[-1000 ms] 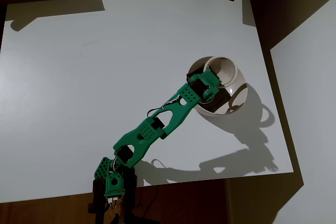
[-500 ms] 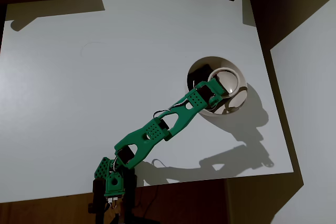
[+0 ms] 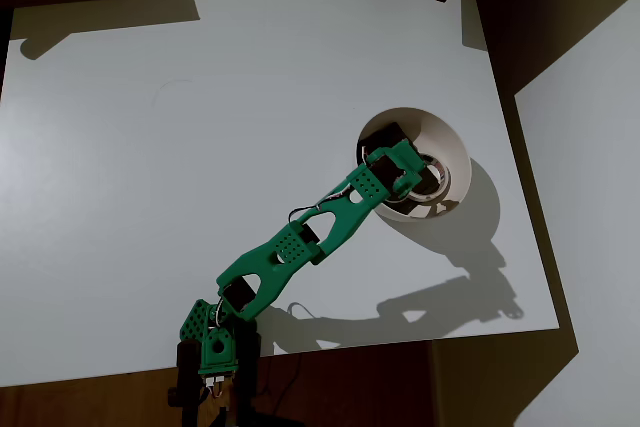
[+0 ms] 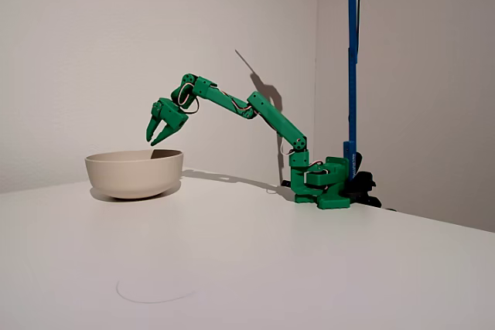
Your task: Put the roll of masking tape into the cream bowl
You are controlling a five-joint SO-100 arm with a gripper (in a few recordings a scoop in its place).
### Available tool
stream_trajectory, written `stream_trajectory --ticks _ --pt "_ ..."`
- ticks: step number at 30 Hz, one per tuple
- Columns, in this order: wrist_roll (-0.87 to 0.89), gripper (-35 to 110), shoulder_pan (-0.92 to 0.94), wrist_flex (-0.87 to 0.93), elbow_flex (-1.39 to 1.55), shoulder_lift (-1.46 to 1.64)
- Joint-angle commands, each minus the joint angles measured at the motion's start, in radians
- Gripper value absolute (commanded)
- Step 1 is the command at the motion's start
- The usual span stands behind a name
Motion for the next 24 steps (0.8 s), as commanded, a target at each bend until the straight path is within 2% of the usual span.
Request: stream_trajectory --ticks 1,15,20,24 --pt "0.02 -8 -0.035 0.028 -0.08 0.118" --pt "0.066 -8 -0.31 0.256 -0.081 0.394" --pt "0.044 -8 -0.488 0.368 -0.081 0.508" --pt "0.028 -8 -0.71 0.482 -0.08 0.647"
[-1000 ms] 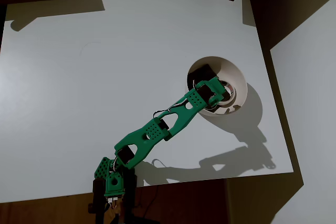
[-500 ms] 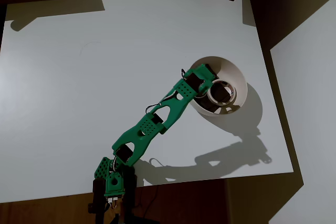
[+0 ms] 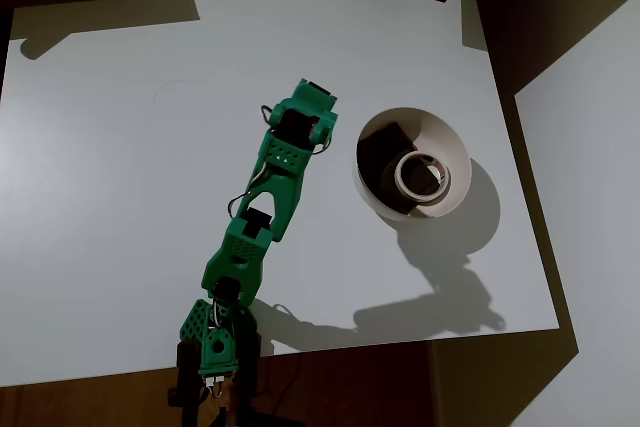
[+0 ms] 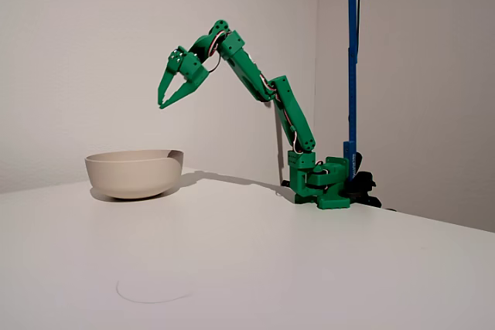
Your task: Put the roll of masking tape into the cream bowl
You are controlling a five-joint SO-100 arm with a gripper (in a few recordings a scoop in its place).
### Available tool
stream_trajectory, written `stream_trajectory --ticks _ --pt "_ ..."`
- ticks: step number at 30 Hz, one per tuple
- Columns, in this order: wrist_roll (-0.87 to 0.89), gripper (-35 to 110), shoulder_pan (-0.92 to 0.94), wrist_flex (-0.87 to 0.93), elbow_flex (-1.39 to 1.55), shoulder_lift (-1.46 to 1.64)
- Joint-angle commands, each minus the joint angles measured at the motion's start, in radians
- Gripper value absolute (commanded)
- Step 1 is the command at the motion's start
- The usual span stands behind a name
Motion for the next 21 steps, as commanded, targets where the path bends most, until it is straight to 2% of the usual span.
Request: stream_trajectory --ticks 1,8,13,21 --pt "-0.008 -8 -0.219 0.101 -0.057 0.255" --pt "-0.009 -8 -0.405 0.143 0.164 0.525" --pt "-0.018 -8 -0.437 0.129 0.376 0.68" --pt "-0.077 -8 -0.494 -0.144 1.006 1.092"
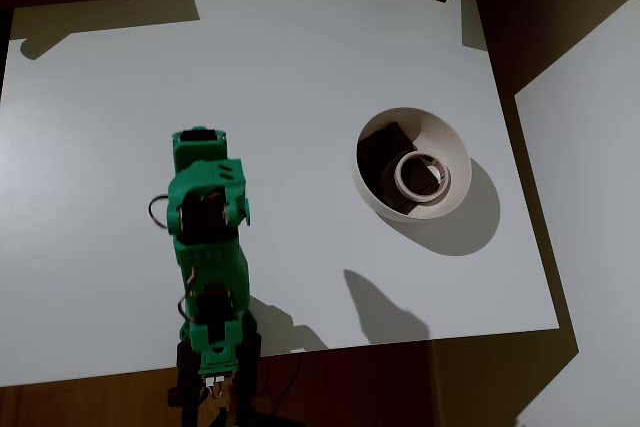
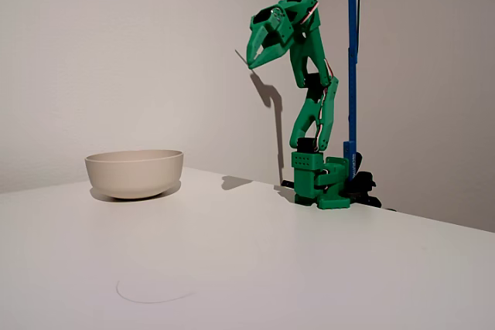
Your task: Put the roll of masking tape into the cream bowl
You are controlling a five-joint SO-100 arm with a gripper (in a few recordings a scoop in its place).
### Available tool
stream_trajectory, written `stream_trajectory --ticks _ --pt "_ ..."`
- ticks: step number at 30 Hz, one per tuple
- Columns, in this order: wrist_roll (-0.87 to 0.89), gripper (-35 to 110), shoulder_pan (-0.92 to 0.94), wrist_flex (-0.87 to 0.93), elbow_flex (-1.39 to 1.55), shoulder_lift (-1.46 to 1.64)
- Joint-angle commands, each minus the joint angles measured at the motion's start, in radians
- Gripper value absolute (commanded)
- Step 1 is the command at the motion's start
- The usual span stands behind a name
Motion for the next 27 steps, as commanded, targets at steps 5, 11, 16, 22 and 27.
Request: stream_trajectory --ticks 5,11,16,22,27 --pt "-0.046 -8 0.002 -0.23 0.584 0.383" --pt "-0.072 -8 0.02 -0.396 0.916 0.512" --pt "-0.084 -8 0.017 -0.529 1.15 0.58" --pt "-0.094 -8 0.0 -0.658 1.397 0.65" --pt "-0.095 -8 -0.021 -0.719 1.582 0.769"
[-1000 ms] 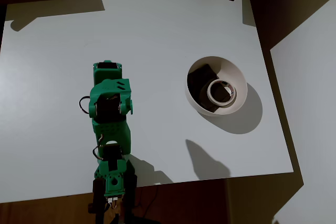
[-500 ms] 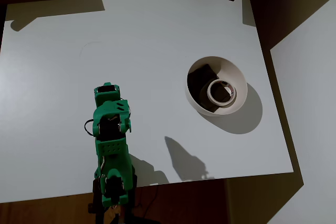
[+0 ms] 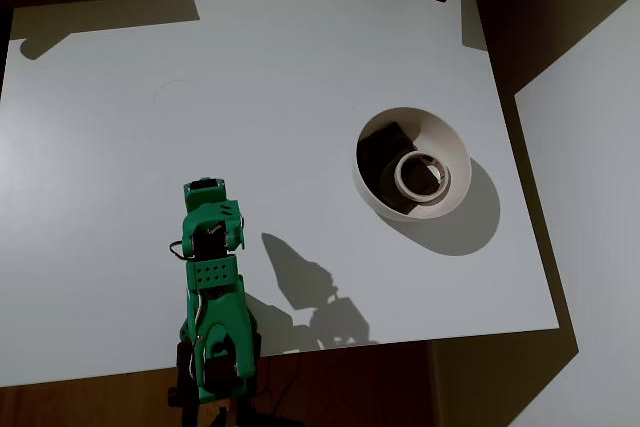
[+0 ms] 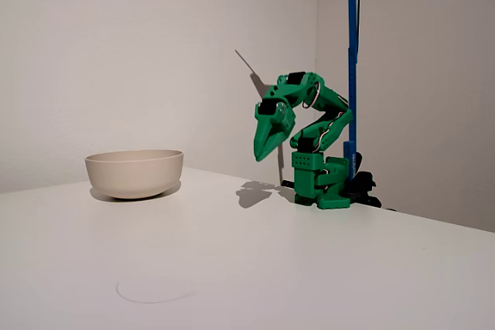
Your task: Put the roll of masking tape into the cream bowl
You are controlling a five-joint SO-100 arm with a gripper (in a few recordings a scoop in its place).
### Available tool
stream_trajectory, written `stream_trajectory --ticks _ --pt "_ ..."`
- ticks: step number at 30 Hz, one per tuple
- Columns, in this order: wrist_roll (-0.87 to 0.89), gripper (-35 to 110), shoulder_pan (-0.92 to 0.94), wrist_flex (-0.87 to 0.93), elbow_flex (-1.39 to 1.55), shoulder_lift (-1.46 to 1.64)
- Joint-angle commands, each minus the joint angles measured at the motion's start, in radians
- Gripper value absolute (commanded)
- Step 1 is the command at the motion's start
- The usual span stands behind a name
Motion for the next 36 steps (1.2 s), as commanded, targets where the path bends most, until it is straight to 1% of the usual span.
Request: stream_trajectory --ticks 1,5,10,22,32,36 --pt "-0.02 -8 -0.018 -0.04 0.107 0.11" --pt "-0.026 -8 -0.02 -0.023 0.21 0.238" --pt "-0.051 -8 -0.021 0.083 0.351 0.503" --pt "-0.014 -8 -0.017 0.166 0.371 0.505" --pt "-0.009 -8 -0.046 0.305 0.336 0.503" --pt "0.02 -8 -0.048 0.37 0.321 0.503"
